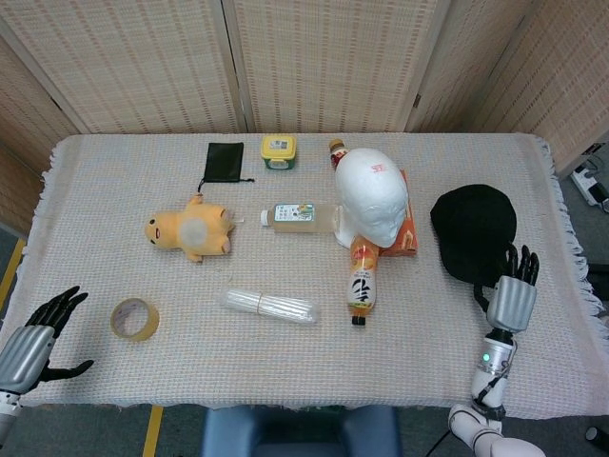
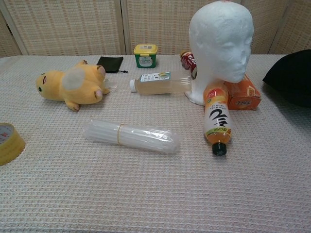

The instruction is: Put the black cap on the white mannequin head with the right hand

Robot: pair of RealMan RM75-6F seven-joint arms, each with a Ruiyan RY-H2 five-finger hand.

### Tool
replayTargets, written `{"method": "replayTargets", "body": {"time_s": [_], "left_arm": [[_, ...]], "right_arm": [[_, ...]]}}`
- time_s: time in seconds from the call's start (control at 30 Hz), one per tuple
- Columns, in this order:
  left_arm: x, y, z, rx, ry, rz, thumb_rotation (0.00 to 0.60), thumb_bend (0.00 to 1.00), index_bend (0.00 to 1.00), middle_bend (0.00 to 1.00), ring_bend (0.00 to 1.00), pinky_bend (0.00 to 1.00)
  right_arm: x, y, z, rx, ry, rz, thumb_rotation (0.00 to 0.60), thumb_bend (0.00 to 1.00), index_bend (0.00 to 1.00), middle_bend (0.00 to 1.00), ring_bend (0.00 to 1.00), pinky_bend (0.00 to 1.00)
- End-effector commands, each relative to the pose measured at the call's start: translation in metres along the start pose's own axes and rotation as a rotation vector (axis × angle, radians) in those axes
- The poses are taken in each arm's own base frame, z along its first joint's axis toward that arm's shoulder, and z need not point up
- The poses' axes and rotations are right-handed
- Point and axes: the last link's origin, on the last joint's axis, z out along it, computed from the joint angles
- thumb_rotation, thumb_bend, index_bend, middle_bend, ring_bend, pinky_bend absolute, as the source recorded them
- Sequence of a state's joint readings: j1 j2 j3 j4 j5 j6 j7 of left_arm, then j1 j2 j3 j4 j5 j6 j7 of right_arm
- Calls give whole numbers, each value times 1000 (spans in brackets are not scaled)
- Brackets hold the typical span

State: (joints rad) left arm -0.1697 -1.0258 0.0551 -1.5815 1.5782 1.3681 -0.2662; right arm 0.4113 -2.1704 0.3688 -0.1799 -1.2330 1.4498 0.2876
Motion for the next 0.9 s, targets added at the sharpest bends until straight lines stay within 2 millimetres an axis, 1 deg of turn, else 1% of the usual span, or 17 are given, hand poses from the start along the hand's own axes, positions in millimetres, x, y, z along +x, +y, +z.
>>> {"method": "replayTargets", "body": {"time_s": [0.03, 0.17, 0.47, 0.6, 0.7, 0.9], "left_arm": [[1, -1, -1, 2, 3, 0, 600, 184, 76, 0, 0, 150], [2, -1, -2, 1, 7, 2, 600, 186, 76, 0, 0, 150], [2, -2, -3, -3, 7, 8, 600, 197, 76, 0, 0, 149], [4, -2, -4, -6, 15, 4, 600, 205, 76, 0, 0, 149], [4, -2, -4, -10, 15, 2, 600, 206, 76, 0, 0, 150], [4, -3, -3, -8, 14, 0, 600, 205, 76, 0, 0, 150]], "right_arm": [[4, -1, 4, 3, 21, 10, 600, 331, 829, 155, 0, 0], [7, -1, 8, 6, 36, 13, 600, 329, 870, 178, 0, 0], [10, 0, 10, 6, 49, 15, 600, 331, 907, 212, 0, 0], [16, -5, 15, 10, 90, 56, 600, 331, 910, 224, 0, 0], [20, -13, 24, 2, 131, 97, 600, 332, 910, 225, 0, 0], [35, -37, 54, -21, 231, 181, 600, 332, 911, 229, 0, 0]]}}
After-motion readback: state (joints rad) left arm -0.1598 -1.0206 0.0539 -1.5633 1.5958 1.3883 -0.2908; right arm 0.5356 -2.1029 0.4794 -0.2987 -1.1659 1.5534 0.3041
